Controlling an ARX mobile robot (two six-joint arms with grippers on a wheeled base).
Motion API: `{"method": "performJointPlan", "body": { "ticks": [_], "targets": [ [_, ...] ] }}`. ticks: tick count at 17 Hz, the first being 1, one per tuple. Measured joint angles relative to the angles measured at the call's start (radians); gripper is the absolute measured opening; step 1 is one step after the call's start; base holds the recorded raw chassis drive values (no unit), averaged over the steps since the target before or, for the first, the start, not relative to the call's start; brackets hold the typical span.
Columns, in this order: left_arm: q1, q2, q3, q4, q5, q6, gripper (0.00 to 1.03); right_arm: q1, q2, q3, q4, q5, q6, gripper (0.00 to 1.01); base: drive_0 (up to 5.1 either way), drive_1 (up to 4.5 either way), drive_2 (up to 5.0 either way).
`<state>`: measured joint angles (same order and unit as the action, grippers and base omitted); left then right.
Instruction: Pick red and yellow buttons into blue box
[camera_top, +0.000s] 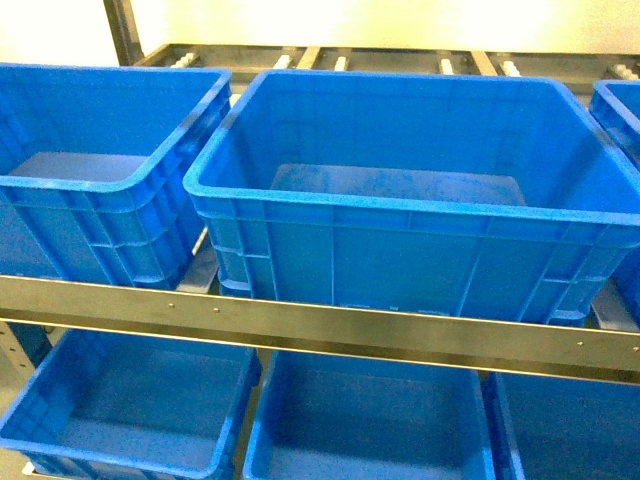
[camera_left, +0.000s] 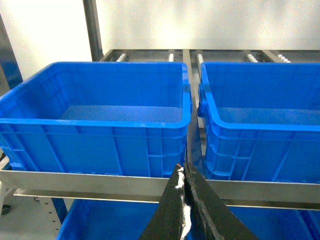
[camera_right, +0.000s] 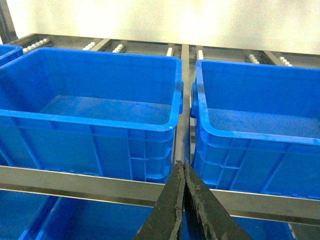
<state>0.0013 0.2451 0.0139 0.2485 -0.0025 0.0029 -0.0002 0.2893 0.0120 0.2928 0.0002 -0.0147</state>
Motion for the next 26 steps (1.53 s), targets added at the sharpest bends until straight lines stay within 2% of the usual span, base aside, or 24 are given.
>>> {"method": "performJointPlan", "body": {
  "ticks": [4,5,6,7,8,11,13,14,15,16,26],
  "targets": [
    [0.0,-0.07,0.0,-0.071,0.0,0.0,0.02,0.0,-0.084,0.0,-0.084,0.0,0.0,0.02,0.0,0.0,0.0],
    [0.0,-0.108,0.001,-0.127,0.0,0.0,0.02,0.0,-0.098,0.0,-0.101,0.0,0.0,0.02,0.0,0.0,0.0],
    [0.0,-0.221,0.0,-0.261,0.002,0.0,0.02,0.0,-0.117,0.0,-0.118,0.0,0.0,0.02,0.0,0.0,0.0],
    [0.0,-0.236,0.004,-0.232,0.003,0.0,0.02,0.0,-0.159,0.001,-0.183,0.0,0.0,0.02,0.0,0.0,0.0],
    [-0.001,-0.236,0.0,-0.26,0.003,0.0,0.02,0.0,-0.265,0.001,-0.301,0.0,0.0,0.02,0.0,0.0,0.0],
    [-0.002,-0.237,0.0,-0.252,0.002,0.0,0.02,0.0,-0.286,0.001,-0.293,-0.001,0.0,0.04,0.0,0.0,0.0],
    [-0.002,-0.237,0.0,-0.252,0.002,-0.002,0.24,0.0,-0.285,0.001,-0.297,-0.001,0.0,0.29,0.0,0.0,0.0],
    [-0.002,-0.237,0.0,-0.252,0.002,-0.002,0.49,0.0,-0.285,0.001,-0.297,-0.001,0.0,0.55,0.0,0.0,0.0],
    [-0.002,-0.237,0.0,-0.251,0.003,-0.001,0.85,0.0,-0.285,0.001,-0.296,0.0,0.0,0.91,0.0,0.0,0.0],
    [-0.002,-0.237,0.0,-0.251,0.0,-0.001,0.98,0.0,-0.285,0.001,-0.298,-0.001,0.0,0.98,0.0,0.0,0.0],
    [-0.002,-0.237,0.0,-0.252,0.0,-0.002,0.98,0.0,-0.285,0.0,-0.298,-0.005,0.0,0.98,0.0,0.0,0.0]
  ]
}}
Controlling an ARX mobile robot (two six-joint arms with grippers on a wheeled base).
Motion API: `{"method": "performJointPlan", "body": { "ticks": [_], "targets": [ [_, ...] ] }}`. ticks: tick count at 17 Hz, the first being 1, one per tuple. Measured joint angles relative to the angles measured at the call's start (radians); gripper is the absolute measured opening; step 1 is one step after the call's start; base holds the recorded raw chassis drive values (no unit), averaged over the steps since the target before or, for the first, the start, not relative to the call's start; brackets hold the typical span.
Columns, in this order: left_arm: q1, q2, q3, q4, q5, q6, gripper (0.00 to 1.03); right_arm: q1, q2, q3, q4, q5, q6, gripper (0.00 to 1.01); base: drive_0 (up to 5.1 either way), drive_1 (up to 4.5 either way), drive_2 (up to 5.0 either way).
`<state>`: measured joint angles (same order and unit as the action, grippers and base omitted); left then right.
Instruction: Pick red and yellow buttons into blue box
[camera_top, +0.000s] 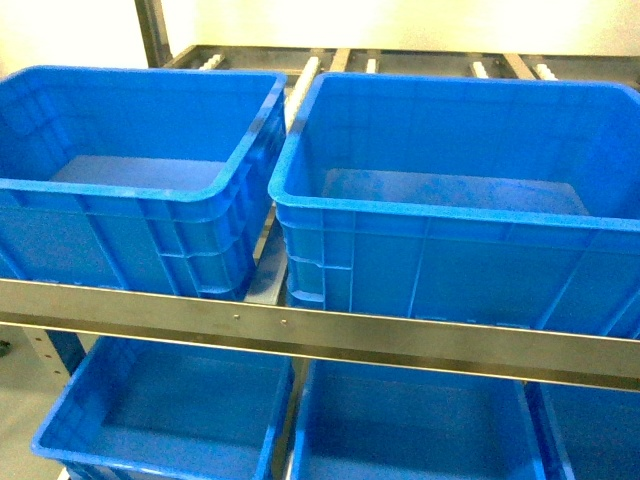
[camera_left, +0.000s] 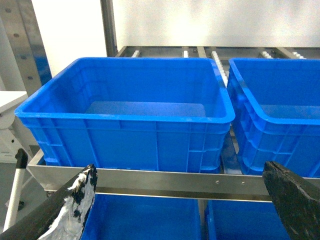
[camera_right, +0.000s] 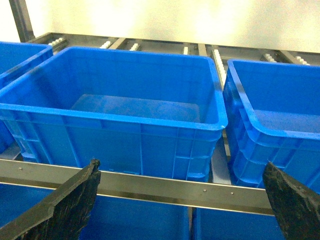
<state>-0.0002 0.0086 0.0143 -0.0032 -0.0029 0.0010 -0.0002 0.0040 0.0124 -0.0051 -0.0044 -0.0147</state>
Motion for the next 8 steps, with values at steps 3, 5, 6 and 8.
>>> {"method": "performJointPlan", "body": {
  "ticks": [3,5,6,8],
  "targets": [
    [0.0,0.0,0.0,0.0,0.002,0.0,0.98,0.0,0.0,0.0,-0.001,0.001,0.0,0.98,0.0,0.0,0.0],
    [0.0,0.0,0.0,0.0,0.003,0.0,0.98,0.0,0.0,0.0,0.001,0.001,0.0,0.98,0.0,0.0,0.0],
    [0.0,0.0,0.0,-0.001,0.002,0.0,0.98,0.0,0.0,0.0,0.001,0.001,0.0,0.98,0.0,0.0,0.0],
    [0.0,0.0,0.0,0.0,0.002,0.0,0.98,0.0,0.0,0.0,0.001,0.001,0.0,0.98,0.0,0.0,0.0]
  ]
}}
